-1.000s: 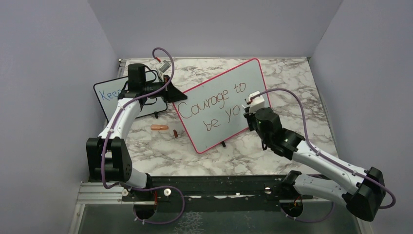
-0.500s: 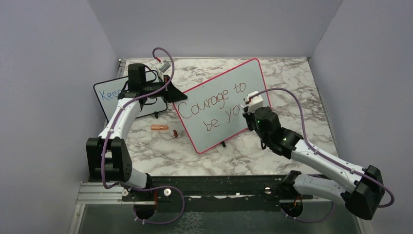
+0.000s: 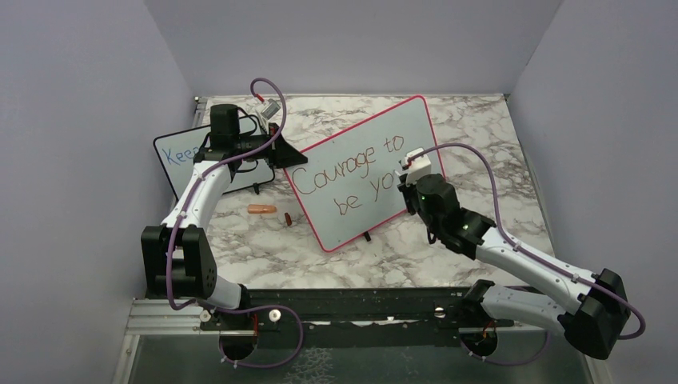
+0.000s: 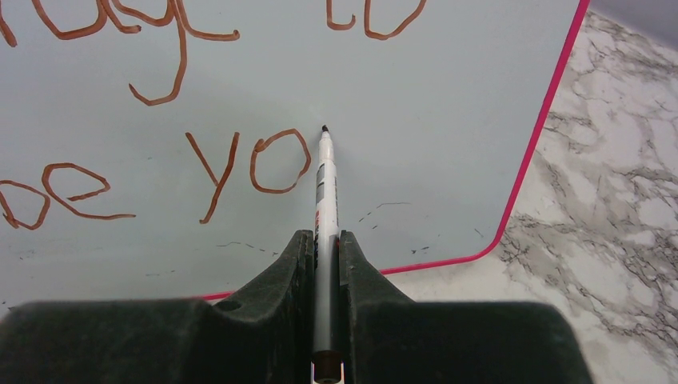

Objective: Write a sentence on the whiteboard

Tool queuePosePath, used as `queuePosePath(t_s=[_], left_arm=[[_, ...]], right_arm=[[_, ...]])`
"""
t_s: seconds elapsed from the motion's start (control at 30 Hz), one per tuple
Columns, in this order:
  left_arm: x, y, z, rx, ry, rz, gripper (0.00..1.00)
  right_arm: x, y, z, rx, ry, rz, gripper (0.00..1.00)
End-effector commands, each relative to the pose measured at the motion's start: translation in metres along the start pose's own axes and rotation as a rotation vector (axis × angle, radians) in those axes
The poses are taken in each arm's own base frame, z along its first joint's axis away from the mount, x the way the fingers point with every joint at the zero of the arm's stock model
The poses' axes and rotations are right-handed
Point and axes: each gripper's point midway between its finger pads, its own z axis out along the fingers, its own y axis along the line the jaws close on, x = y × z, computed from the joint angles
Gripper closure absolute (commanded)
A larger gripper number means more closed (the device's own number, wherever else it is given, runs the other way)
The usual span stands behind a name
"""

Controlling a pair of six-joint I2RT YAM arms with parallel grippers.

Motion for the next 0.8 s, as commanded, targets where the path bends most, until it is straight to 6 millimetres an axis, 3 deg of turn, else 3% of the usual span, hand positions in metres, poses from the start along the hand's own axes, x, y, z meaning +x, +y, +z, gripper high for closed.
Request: queuePosePath(t_s=[0.0,0.77], left_arm=[[0.010,0.026,-0.003,-0.122,0.024,-0.014,1.00],[0.008,0.025,-0.003,-0.118,0.021,-0.011,1.00]], right_arm=[[0.004,0.001,0.001,-0.005,0.007,0.004,0.99],[0.035,0.000,-0.011,0.000,0.104,0.055,0.99]])
